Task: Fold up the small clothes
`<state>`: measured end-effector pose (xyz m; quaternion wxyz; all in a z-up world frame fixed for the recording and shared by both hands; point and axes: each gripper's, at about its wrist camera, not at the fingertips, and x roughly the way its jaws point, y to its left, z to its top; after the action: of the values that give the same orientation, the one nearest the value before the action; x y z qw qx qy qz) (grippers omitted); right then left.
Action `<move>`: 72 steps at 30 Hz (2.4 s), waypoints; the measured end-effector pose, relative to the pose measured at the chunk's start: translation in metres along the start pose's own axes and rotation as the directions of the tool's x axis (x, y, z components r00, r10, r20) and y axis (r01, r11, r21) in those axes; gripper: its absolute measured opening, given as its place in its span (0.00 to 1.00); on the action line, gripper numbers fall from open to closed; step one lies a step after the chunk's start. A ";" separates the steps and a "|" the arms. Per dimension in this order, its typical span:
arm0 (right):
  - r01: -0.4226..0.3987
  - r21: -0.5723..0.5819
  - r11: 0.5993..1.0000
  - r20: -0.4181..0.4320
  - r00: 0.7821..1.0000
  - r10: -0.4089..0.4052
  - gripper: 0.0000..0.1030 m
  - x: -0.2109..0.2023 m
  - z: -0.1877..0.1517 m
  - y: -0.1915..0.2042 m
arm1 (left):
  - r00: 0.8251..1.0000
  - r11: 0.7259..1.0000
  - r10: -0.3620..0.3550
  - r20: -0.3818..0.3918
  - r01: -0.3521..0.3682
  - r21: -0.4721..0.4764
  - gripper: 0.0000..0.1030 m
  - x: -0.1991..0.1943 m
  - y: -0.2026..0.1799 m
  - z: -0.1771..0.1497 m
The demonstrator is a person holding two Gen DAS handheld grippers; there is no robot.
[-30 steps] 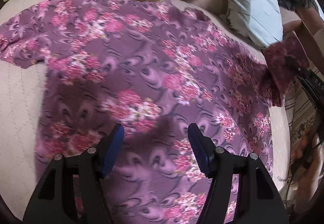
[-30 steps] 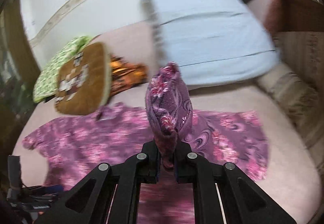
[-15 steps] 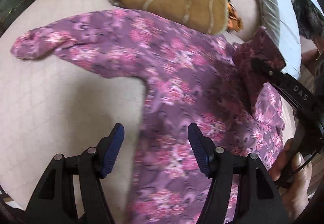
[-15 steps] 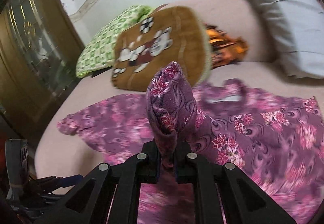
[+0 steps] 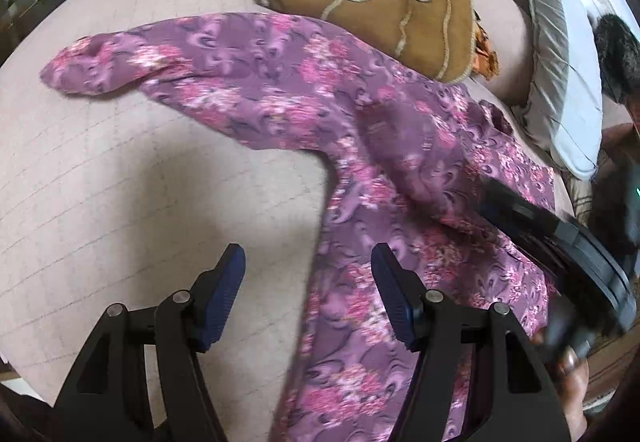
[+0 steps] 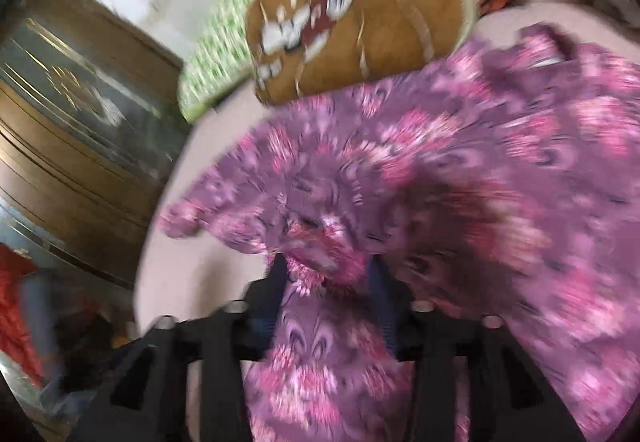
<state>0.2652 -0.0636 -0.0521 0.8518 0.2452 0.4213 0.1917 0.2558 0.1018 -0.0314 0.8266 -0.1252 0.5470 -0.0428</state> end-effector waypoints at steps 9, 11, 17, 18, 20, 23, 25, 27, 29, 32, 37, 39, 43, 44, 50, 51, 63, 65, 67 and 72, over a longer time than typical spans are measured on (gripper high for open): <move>0.080 0.402 0.912 0.204 0.963 -0.175 0.57 -0.157 -0.063 -0.166 | 0.996 1.000 -0.015 -0.085 0.017 0.022 0.63 0.048 -0.062 0.021; 0.060 0.497 0.866 0.246 0.947 -0.207 0.57 -0.178 -0.074 -0.198 | 0.995 0.999 0.011 -0.097 -0.008 0.032 0.63 0.057 -0.076 0.026; -0.046 0.588 0.807 0.315 0.932 -0.177 0.05 -0.201 -0.073 -0.243 | 0.997 0.997 0.038 -0.061 -0.034 0.063 0.63 0.055 -0.109 0.038; -0.045 0.586 0.809 0.338 0.921 -0.193 0.05 -0.209 -0.075 -0.245 | 0.997 0.997 0.048 -0.066 -0.044 0.065 0.63 0.060 -0.110 0.039; 0.046 0.601 0.798 0.290 0.918 -0.271 0.05 -0.207 -0.073 -0.257 | 0.991 0.994 0.090 -0.099 -0.084 0.065 0.63 0.080 -0.109 0.040; 0.062 0.595 0.801 0.246 0.935 -0.255 0.03 -0.204 -0.082 -0.266 | 0.984 0.988 0.133 -0.115 -0.122 0.097 0.65 0.098 -0.109 0.037; 0.095 0.572 0.815 0.209 0.944 -0.256 0.14 -0.217 -0.086 -0.252 | 0.986 0.984 0.136 -0.097 -0.123 0.132 0.65 0.085 -0.114 0.037; 0.090 0.549 0.831 0.193 0.954 -0.231 0.14 -0.226 -0.090 -0.236 | 0.995 0.991 0.080 -0.057 -0.073 0.113 0.65 0.065 -0.112 0.039; 0.068 0.483 0.873 0.228 0.953 -0.200 0.14 -0.236 -0.089 -0.215 | 1.000 0.997 0.020 0.000 -0.020 0.073 0.65 0.044 -0.109 0.042; 0.123 0.326 0.937 0.284 0.933 -0.221 0.19 -0.244 -0.075 -0.181 | 1.000 0.997 0.014 0.000 -0.014 0.079 0.65 0.043 -0.120 0.045; 0.226 0.286 0.931 0.217 0.931 -0.293 0.22 -0.189 -0.043 -0.179 | 0.989 0.989 0.105 -0.108 -0.093 0.115 0.65 0.098 -0.128 0.035; 0.290 0.295 0.910 0.111 0.936 -0.334 0.20 -0.160 -0.041 -0.189 | 0.990 0.983 0.126 -0.060 -0.116 0.141 0.66 0.101 -0.131 0.031; 0.332 0.253 0.909 0.126 0.920 -0.371 0.24 -0.156 -0.041 -0.179 | 0.996 0.989 0.040 -0.074 -0.029 0.148 0.65 0.080 -0.120 0.039; 0.315 0.242 0.918 0.152 0.922 -0.356 0.24 -0.158 -0.041 -0.172 | 0.998 0.994 0.017 -0.054 -0.011 0.113 0.65 0.068 -0.105 0.046; 0.320 0.098 0.942 0.156 0.930 -0.332 0.38 -0.127 -0.035 -0.127 | 0.997 0.991 -0.010 0.073 0.019 -0.132 0.65 0.005 0.011 0.084; 0.335 0.082 0.939 0.140 0.928 -0.344 0.38 -0.118 -0.035 -0.124 | 0.995 0.981 0.016 0.096 0.003 -0.193 0.65 -0.007 0.045 0.089; 0.434 -0.074 0.898 0.147 0.895 -0.420 0.75 -0.070 -0.045 -0.098 | 0.992 0.867 0.124 0.008 -0.104 -0.487 0.51 0.019 0.199 0.119; 0.446 -0.092 0.890 0.146 0.890 -0.431 0.77 -0.066 -0.045 -0.096 | 0.995 0.873 0.094 0.034 -0.066 -0.483 0.13 0.018 0.197 0.147; 0.452 -0.105 0.886 0.146 0.888 -0.435 0.79 -0.064 -0.046 -0.094 | 0.988 0.870 0.110 0.111 -0.042 -0.491 0.13 0.008 0.196 0.183; 0.438 -0.114 0.892 0.144 0.895 -0.421 0.84 -0.062 -0.046 -0.095 | 0.957 0.864 0.272 0.099 -0.197 -0.464 0.14 0.007 0.204 0.232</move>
<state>0.2039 -0.1611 -0.0926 0.9114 0.0948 0.4002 0.0138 0.4571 0.3342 -0.0035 0.8156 -0.2479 0.4848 0.1960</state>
